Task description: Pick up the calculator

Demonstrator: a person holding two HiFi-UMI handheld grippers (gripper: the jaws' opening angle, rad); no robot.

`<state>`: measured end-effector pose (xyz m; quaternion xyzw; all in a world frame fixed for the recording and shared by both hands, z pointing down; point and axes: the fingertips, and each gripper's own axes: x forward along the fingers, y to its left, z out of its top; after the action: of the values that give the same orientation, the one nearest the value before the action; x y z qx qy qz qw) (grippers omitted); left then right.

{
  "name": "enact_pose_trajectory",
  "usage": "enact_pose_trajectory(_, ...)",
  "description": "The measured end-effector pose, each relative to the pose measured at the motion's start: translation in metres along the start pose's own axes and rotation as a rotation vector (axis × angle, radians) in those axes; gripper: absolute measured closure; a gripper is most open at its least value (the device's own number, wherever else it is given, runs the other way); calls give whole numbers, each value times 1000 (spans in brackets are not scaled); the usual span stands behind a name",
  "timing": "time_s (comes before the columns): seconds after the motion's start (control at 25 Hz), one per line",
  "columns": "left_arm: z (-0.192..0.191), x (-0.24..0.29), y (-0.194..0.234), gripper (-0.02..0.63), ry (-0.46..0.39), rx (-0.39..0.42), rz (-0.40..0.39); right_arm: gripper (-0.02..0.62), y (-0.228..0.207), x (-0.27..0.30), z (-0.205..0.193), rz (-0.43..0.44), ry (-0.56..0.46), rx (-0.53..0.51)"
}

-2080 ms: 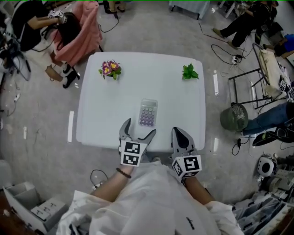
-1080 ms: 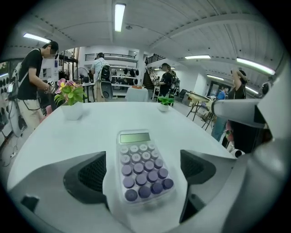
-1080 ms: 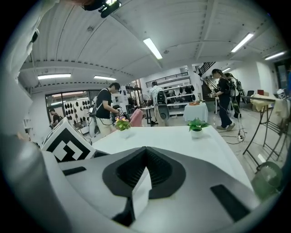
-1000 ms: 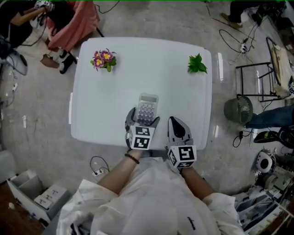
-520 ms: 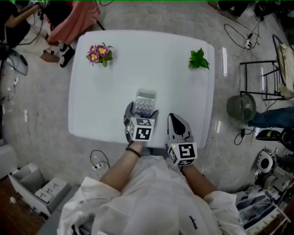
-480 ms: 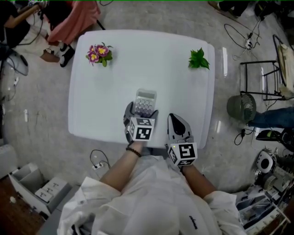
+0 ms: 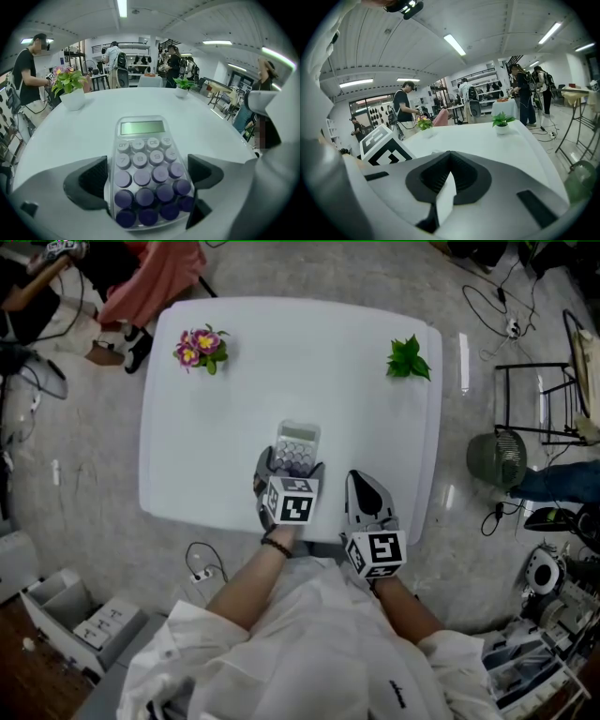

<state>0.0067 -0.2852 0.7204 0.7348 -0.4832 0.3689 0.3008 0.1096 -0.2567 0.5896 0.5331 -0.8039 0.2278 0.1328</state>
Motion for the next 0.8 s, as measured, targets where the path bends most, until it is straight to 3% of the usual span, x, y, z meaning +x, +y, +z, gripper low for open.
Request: enact_pose_trajectory(0.8,2,-8,0,103,-25,41,-54,578,-4,-15,7,-40,-26,2)
